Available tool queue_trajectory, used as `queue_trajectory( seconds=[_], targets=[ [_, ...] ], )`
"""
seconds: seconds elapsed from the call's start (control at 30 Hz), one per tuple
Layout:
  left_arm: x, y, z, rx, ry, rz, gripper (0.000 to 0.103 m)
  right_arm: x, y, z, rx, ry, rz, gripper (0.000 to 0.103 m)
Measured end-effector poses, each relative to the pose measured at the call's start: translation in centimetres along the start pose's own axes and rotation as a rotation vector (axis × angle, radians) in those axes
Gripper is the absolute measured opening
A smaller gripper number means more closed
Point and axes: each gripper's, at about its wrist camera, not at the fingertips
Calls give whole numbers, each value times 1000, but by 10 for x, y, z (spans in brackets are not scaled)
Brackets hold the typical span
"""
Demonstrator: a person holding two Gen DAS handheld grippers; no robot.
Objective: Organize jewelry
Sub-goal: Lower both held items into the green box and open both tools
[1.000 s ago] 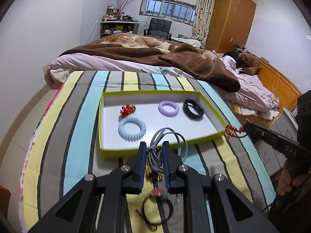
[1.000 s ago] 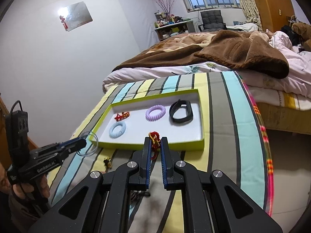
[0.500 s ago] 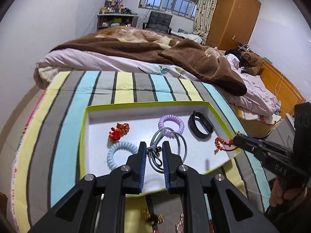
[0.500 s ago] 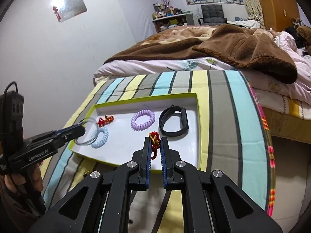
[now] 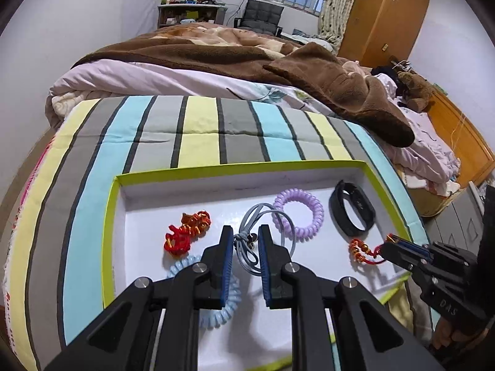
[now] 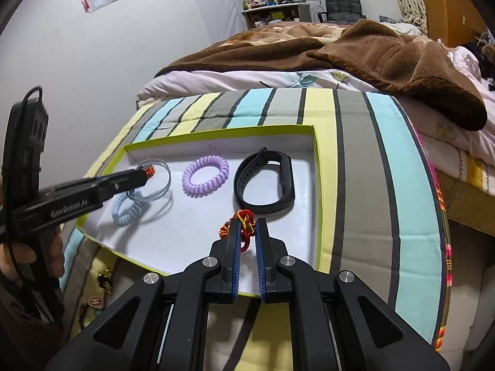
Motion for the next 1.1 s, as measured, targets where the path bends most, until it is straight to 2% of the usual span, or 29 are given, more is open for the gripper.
queue_trajectory(
  seconds=[0.23, 0.67, 0.8, 1.03, 1.1],
  targets=[
    [1, -2, -14, 20, -19, 6, 17, 3, 2, -3, 7, 54, 48, 9],
    [3, -2, -18, 30, -23, 15, 22, 3, 3, -4, 6, 63, 59, 10],
    [4, -1, -18, 31, -24, 21, 27, 2, 3, -4, 2, 66, 50, 18],
    [0, 0, -11, 16, -7, 21, 35, 1, 2, -2, -7, 67, 43, 20],
    [-1, 0, -8, 12, -4, 17, 36, 1, 2, 1, -13, 64, 36, 31]
  ],
)
Point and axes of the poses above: each gripper's, at about its wrist camera, not at the fingertips, and z roughly against the way its jaws point, x to its left, y to its underside, and after that the axes turned 3 degrees about -x, right-handed
